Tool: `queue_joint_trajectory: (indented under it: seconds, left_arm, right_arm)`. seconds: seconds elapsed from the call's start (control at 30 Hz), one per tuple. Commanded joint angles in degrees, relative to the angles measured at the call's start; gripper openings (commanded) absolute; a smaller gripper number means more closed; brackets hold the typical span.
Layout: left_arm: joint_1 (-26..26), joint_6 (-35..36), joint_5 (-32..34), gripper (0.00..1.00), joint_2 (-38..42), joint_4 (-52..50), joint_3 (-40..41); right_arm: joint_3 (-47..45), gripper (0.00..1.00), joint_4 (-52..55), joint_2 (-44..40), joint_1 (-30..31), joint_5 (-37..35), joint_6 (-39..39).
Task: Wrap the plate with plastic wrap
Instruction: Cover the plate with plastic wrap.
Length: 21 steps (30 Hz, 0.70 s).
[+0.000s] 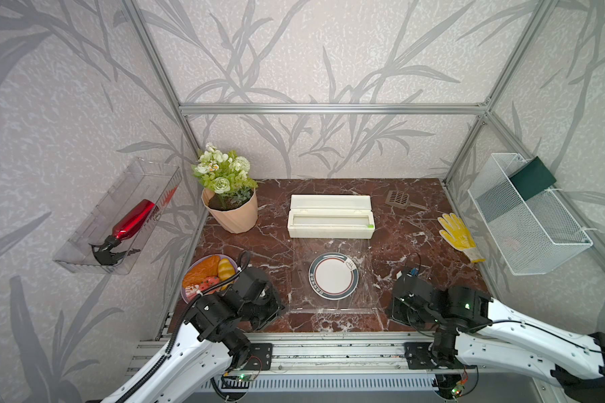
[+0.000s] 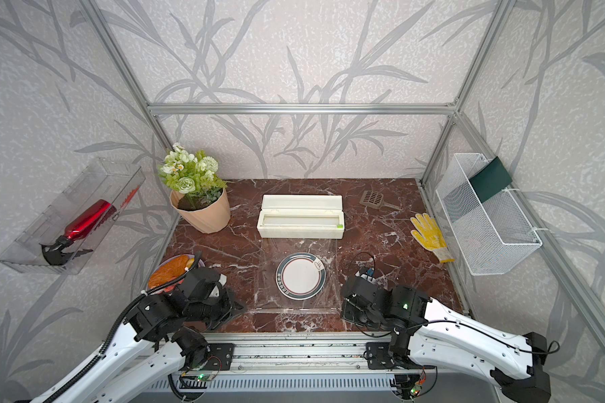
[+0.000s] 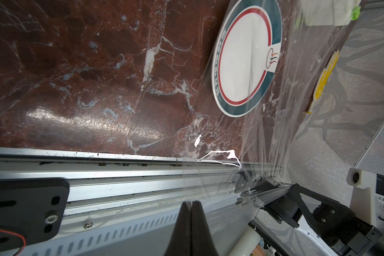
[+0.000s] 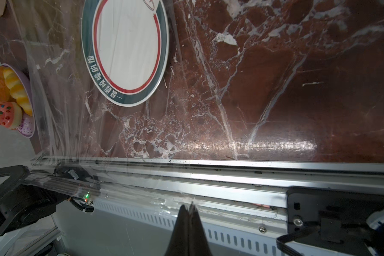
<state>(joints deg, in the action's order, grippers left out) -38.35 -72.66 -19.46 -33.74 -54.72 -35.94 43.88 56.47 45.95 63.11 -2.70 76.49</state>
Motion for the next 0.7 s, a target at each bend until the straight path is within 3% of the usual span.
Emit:
queue_joint_trajectory:
  seconds: [0.0, 0.67]
  left_arm:
    - [-0.31, -0.90, 3.14, 0.00, -1.36, 0.78, 2.54]
    - [-1.58, 3.28, 6.27, 0.00, -17.33, 12.31, 8.36]
  right_arm:
    - [-2.34, 0.00, 0.56, 1.24, 0.20, -3.11, -0.70]
    - [-8.48, 0.00, -11.59, 14.45, -4.14, -5.62, -7.52]
